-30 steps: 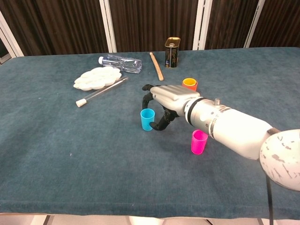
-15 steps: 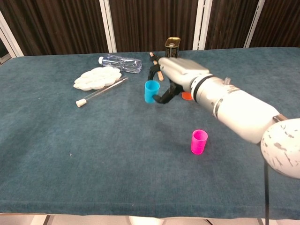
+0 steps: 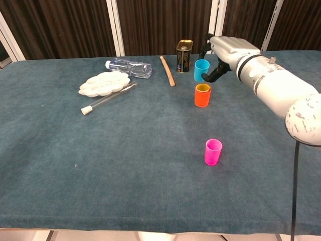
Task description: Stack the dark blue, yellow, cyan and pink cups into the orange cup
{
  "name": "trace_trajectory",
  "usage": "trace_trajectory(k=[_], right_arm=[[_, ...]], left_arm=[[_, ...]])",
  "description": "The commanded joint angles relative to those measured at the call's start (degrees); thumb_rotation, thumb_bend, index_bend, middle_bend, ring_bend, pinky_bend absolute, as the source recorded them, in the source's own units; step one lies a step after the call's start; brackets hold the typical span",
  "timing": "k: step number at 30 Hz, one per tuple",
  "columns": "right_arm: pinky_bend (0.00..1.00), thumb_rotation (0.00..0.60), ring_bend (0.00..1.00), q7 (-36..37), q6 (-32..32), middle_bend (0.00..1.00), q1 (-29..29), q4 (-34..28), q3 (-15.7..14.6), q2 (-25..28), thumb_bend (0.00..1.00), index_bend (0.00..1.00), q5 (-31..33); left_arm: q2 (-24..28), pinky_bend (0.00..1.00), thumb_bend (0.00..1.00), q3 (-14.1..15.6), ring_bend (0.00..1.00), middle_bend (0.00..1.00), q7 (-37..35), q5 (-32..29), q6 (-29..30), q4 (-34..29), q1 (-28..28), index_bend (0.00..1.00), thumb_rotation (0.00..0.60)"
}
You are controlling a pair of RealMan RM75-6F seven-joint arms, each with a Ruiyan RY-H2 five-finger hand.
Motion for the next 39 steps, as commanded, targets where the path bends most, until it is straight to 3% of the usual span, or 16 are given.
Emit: trace_trajectory(k=[1,10,13,15,17,18,20,26,31,34,39], right_arm=[[0.00,0.600,0.00,0.0,-1.0,0.02,0.4,2.1,-0.3,-1.1,0.50,0.60,0.6],[0.00,0.600,0.00,-0.3,-2.1,0.03,0.9,5.5,-0.8,-2.8,0.50,0.59,1.0],[0.00,0.600,0.00,-0.6,-2.5,0.03,0.8,6.0,-0.9,-3.0,0.50,0.54,1.5],[0.00,0.600,0.00,-1.2,-3.5,0.02,0.6,5.7,-1.1,-2.7,0.50,0.42,2.3],[0.00,0.600,0.00,-1.8,-4.4,0.00,0.4,4.5,-1.2,-1.8,0.50,0.16,3.0],[0.00,0.600,0.00,-1.6,-4.3,0.00,0.1,3.7,-1.3,-1.4,0.50,0.09,2.7],[0.00,0.600,0.00,-0.9,-3.8,0.00,-0.7,1.2,-1.9,0.1,0.50,0.01,1.7],[0.00,0.600,0.00,2.9,-1.6,0.00,-5.3,-14.8,-6.0,8.5,0.50,0.05,-4.5],[0.00,0.600,0.00,5.7,-3.1,0.00,-9.5,-32.5,-12.5,18.6,0.49,0.12,-10.2],[0.00,0.600,0.00,5.6,-4.4,0.00,-10.8,-37.8,-16.5,22.5,0.48,0.15,-12.9],[0.00,0.600,0.00,5.9,-6.3,0.00,-11.9,-41.6,-20.2,26.3,0.48,0.17,-14.4]], left_arm=[[0.0,0.11,0.46,0.0,0.00,0.00,0.2,0.0,-0.1,-0.1,0.0,0.00,0.600],[0.1,0.11,0.46,-0.1,0.00,0.00,-0.2,-0.2,0.1,0.0,0.0,0.00,0.600],[0.1,0.11,0.46,0.0,0.00,0.00,-0.2,-0.2,0.2,0.0,0.1,0.00,0.600],[0.1,0.11,0.46,0.0,0.00,0.00,-0.2,-0.1,0.2,0.0,0.1,0.00,0.600],[0.1,0.11,0.46,0.0,0.00,0.00,-0.2,-0.1,0.3,0.0,0.1,0.00,0.600],[0.1,0.11,0.46,0.0,0.00,0.00,-0.2,-0.1,0.3,0.0,0.1,0.00,0.600],[0.1,0.11,0.46,0.0,0.00,0.00,-0.3,-0.2,0.3,0.0,0.1,0.00,0.600],[0.0,0.11,0.46,0.0,0.00,0.00,-0.2,-0.2,0.0,0.1,-0.1,0.00,0.600],[-0.2,0.11,0.46,0.1,0.00,0.00,0.6,-0.1,-0.1,-0.1,-0.1,0.00,0.600],[-0.4,0.11,0.46,0.1,0.00,0.00,0.9,-0.1,-0.2,-0.2,-0.1,0.00,0.600],[-0.4,0.11,0.46,0.3,0.00,0.00,1.3,0.4,0.2,-0.4,0.1,0.00,0.600]])
